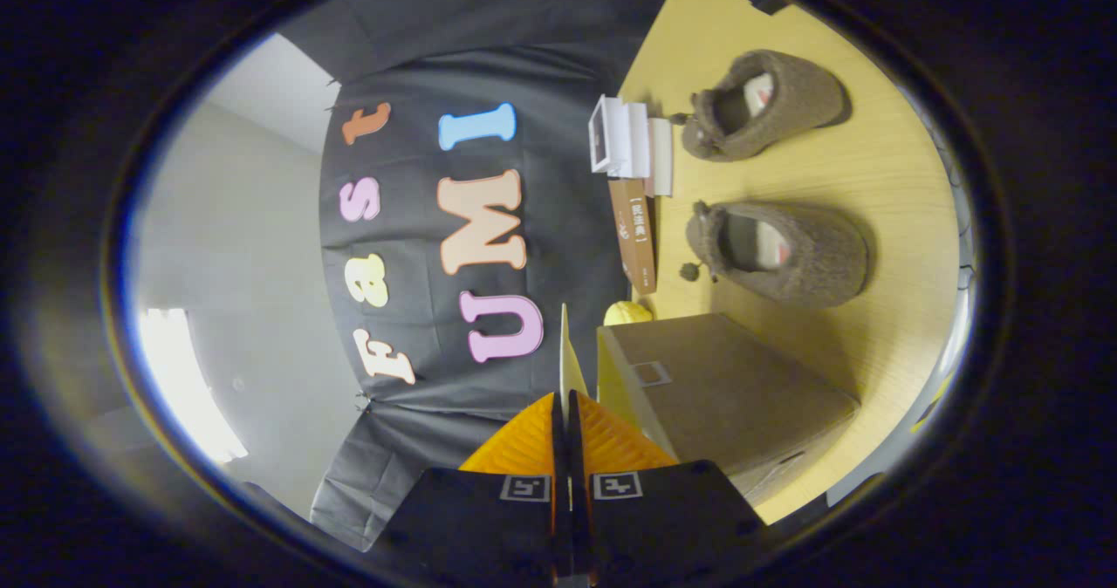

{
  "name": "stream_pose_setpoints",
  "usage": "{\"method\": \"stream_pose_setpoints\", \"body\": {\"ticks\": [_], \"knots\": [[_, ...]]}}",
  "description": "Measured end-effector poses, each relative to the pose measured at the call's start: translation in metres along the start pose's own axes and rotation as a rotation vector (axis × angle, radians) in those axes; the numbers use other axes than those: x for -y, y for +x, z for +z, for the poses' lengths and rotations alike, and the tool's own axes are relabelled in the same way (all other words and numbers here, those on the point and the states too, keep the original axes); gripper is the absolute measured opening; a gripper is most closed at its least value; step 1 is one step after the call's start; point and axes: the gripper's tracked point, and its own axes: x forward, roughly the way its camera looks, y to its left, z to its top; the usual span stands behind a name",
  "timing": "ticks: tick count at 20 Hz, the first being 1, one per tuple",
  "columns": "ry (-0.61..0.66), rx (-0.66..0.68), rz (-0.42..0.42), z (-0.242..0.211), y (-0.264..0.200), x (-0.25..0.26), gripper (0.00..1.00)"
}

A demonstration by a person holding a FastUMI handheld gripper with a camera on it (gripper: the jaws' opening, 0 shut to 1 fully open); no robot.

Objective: Open the storage box then place both shoes into the box .Put the left shoe in first, then the right shoe, with the right side of both shoes facing outward in a uniform manner.

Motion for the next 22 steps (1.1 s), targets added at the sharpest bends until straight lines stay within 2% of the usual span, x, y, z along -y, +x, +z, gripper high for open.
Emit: {"method": "stream_pose_setpoints", "body": {"ticks": [6, 13, 17, 22], "knots": [[-0.165, -0.041, 0.037, -0.037, 0.007, -0.069, 0.05], [-0.246, -0.11, 0.087, -0.118, 0.023, -0.127, 0.08], [-0.241, -0.205, 0.127, -0.189, 0.038, -0.135, 0.09], [-0.24, -0.31, 0.115, -0.269, 0.049, -0.11, 0.09]]}}
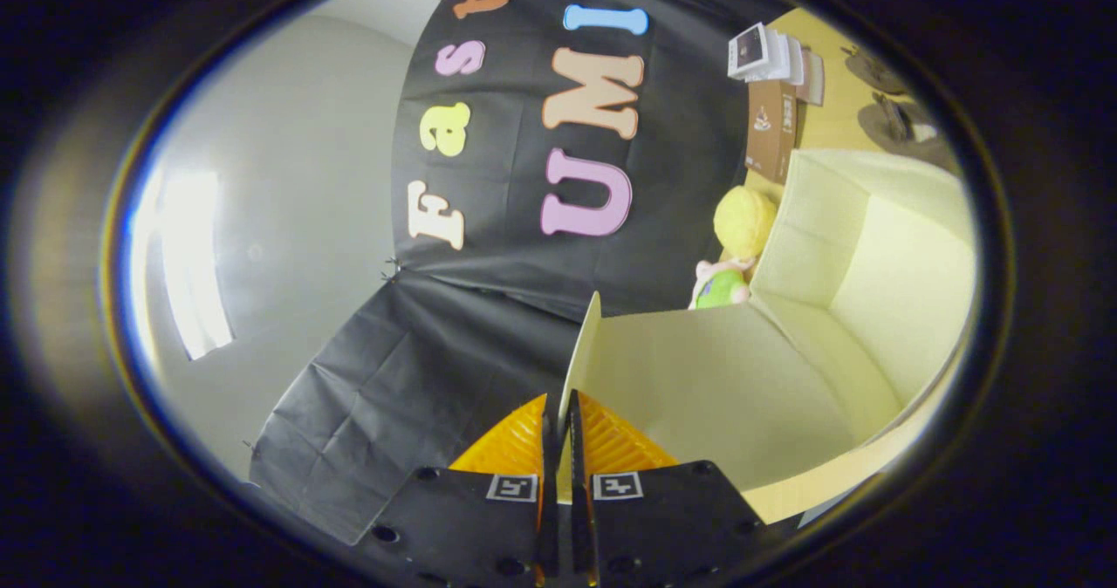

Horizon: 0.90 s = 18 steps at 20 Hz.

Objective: Open the storage box then place both shoes into the box .Put the left shoe in first, then the right shoe, with the right side of both shoes facing outward in a uniform manner.

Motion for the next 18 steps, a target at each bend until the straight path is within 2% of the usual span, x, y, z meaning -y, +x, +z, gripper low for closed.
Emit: {"method": "stream_pose_setpoints", "body": {"ticks": [1, 5, 9, 14, 18], "knots": [[-0.01, -0.04, -0.013, -0.022, 0.004, 0.006, 0.17], [-0.09, -0.167, -0.065, -0.089, 0.019, 0.042, 0.16], [-0.123, -0.199, -0.1, -0.115, 0.03, 0.073, 0.16], [-0.211, -0.23, -0.191, -0.116, 0.034, 0.103, 0.54], [-0.336, -0.191, -0.236, -0.071, 0.03, 0.102, 0.84]]}}
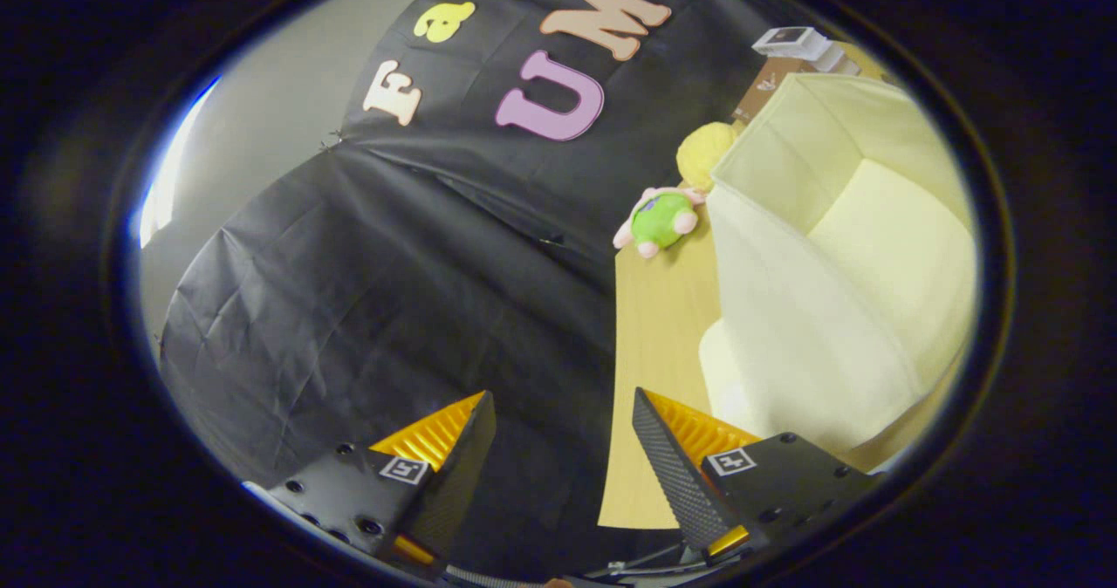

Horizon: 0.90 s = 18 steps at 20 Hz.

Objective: Open the storage box then place both shoes into the box .Put the left shoe in first, then the right shoe, with the right side of both shoes facing outward in a uniform manner.

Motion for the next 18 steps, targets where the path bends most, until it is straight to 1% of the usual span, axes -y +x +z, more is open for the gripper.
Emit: {"method": "stream_pose_setpoints", "body": {"ticks": [2, 7, 9, 13, 15, 18], "knots": [[-0.064, 0.034, -0.04, 0.033, -0.012, 0.009, 0.99], [-0.179, 0.124, -0.19, 0.134, -0.055, 0.046, 0.99], [-0.206, 0.158, -0.287, 0.171, -0.07, 0.073, 0.99], [-0.177, 0.235, -0.451, 0.236, -0.101, 0.117, 0.98], [-0.147, 0.273, -0.531, 0.263, -0.116, 0.146, 0.96], [-0.12, 0.294, -0.656, 0.289, -0.137, 0.196, 0.91]]}}
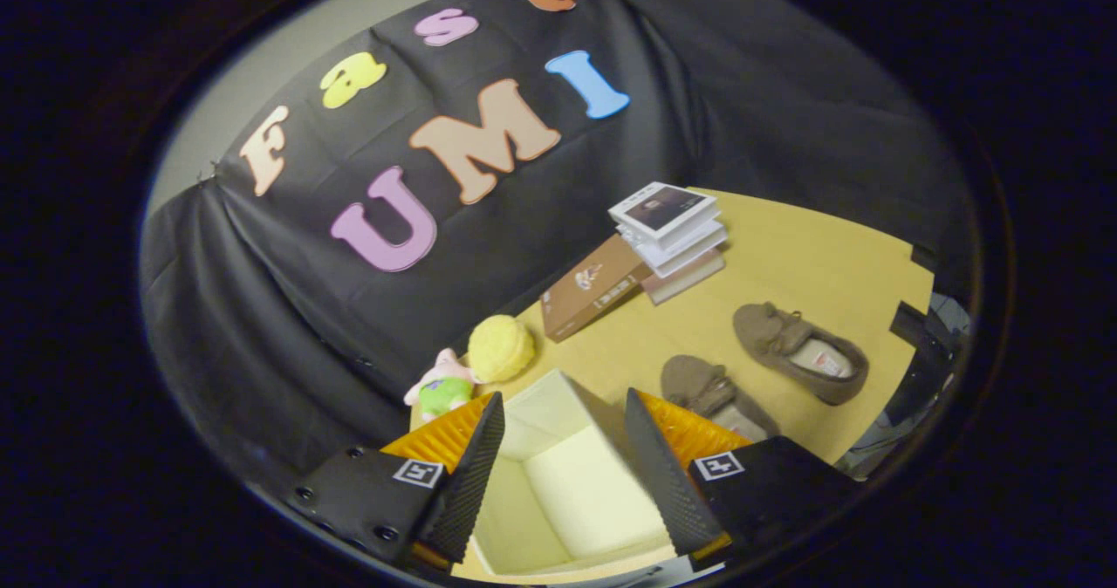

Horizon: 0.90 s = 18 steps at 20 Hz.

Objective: Open the storage box then place both shoes into the box .Put the left shoe in first, then the right shoe, with the right side of both shoes facing outward in a uniform manner.

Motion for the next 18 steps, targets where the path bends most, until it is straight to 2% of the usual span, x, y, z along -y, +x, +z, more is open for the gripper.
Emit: {"method": "stream_pose_setpoints", "body": {"ticks": [4, 6, 9, 13, 18], "knots": [[-0.106, -0.104, -0.168, -0.013, 0.037, 0.071, 0.89], [-0.173, -0.187, -0.221, -0.024, 0.046, 0.101, 0.89], [-0.261, -0.304, -0.289, -0.033, 0.05, 0.131, 0.8], [-0.355, -0.443, -0.327, -0.057, 0.075, 0.155, 0.69], [-0.44, -0.603, -0.329, -0.089, 0.087, 0.175, 0.68]]}}
